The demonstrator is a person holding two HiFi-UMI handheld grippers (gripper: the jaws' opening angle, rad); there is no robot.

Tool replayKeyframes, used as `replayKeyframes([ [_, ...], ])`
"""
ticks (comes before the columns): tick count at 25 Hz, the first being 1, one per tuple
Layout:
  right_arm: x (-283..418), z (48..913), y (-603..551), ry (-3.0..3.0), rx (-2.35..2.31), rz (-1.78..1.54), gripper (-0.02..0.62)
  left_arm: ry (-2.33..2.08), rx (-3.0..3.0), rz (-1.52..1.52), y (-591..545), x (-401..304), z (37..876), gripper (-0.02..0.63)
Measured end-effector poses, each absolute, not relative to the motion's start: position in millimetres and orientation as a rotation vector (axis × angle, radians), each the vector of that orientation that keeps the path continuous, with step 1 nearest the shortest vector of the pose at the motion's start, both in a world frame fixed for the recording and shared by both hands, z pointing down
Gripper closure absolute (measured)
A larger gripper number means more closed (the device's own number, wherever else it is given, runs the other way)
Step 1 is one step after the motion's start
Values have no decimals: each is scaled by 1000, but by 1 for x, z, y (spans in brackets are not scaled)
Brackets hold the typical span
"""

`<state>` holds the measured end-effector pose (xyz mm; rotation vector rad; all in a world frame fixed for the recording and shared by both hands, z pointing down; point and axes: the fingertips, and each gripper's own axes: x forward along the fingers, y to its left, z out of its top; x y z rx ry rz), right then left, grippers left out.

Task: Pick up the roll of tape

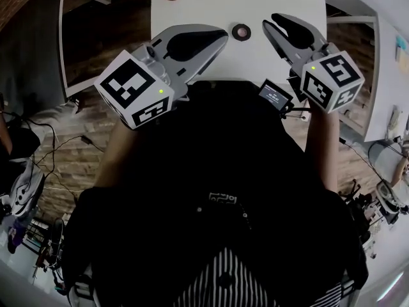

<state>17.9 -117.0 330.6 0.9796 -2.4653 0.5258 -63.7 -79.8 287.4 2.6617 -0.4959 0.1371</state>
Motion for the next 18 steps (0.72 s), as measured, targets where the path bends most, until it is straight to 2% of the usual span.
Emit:
replayKeyframes([
  [9, 13, 351, -124, -2412, 906, 575, 374, -519, 2615, 104, -76, -68, 290, 600],
  [18, 20, 371, -134, -2370, 789, 594, 317, -614, 2554, 97, -80, -67, 294, 600],
])
